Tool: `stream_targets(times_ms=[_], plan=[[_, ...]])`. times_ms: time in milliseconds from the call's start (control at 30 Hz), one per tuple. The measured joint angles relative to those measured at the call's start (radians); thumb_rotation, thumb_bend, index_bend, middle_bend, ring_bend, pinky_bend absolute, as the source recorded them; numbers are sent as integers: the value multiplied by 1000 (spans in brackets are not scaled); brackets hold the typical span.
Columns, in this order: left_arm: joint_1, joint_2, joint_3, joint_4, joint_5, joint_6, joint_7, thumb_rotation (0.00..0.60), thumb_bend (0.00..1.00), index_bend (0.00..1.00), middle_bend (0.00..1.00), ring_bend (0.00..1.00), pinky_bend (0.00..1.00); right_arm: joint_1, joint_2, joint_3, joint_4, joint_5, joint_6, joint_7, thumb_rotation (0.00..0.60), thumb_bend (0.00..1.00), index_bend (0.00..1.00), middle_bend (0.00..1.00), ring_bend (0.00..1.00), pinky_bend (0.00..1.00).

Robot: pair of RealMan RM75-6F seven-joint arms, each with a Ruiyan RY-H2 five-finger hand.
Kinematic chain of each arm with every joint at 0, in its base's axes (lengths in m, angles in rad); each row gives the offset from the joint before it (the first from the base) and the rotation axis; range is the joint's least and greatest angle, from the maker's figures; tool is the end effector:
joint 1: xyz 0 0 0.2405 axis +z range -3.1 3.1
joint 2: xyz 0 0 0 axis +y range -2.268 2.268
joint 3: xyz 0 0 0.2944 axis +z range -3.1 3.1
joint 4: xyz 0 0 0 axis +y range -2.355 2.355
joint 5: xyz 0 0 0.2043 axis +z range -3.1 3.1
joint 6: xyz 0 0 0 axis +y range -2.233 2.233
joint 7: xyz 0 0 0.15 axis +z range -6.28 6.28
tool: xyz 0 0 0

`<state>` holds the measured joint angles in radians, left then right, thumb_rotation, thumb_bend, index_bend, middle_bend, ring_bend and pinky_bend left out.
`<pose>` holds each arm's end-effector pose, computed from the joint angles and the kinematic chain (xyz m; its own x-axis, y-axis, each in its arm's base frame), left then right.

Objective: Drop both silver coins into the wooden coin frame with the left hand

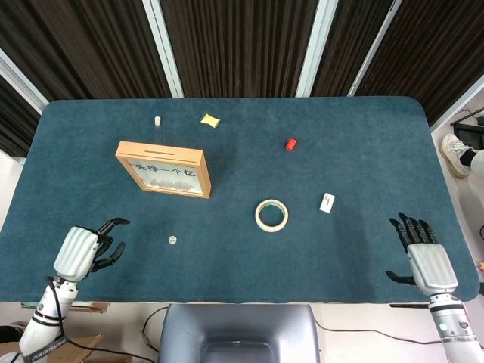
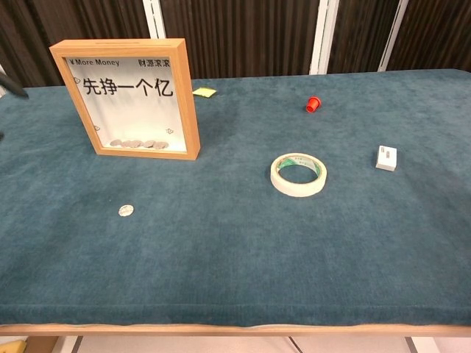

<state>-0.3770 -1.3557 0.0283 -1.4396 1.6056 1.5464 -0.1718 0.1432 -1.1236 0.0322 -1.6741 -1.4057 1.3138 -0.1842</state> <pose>-0.2763 0.2642 0.1019 0.1833 -0.0100 0.9830 0.9047 -0.3894 -0.1727 -0.3423 -0.2018 0.1519 0.4860 -0.1780 0.8556 -0.8701 -0.0062 0.4929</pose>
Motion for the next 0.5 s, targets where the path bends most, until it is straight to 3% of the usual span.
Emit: stream_targets(times_ms=[267, 500], plan=[[26, -189, 48, 194, 13, -98, -67, 600, 425, 343, 1000, 1000, 1000, 2, -9, -5, 0, -7, 1, -17, 600, 177, 0, 0, 0, 0], [10, -315, 9, 276, -18, -163, -35, 600, 423, 367, 1000, 1000, 1000, 0, -4, -1, 2, 1, 5, -1, 600, 177, 0, 0, 0, 0]])
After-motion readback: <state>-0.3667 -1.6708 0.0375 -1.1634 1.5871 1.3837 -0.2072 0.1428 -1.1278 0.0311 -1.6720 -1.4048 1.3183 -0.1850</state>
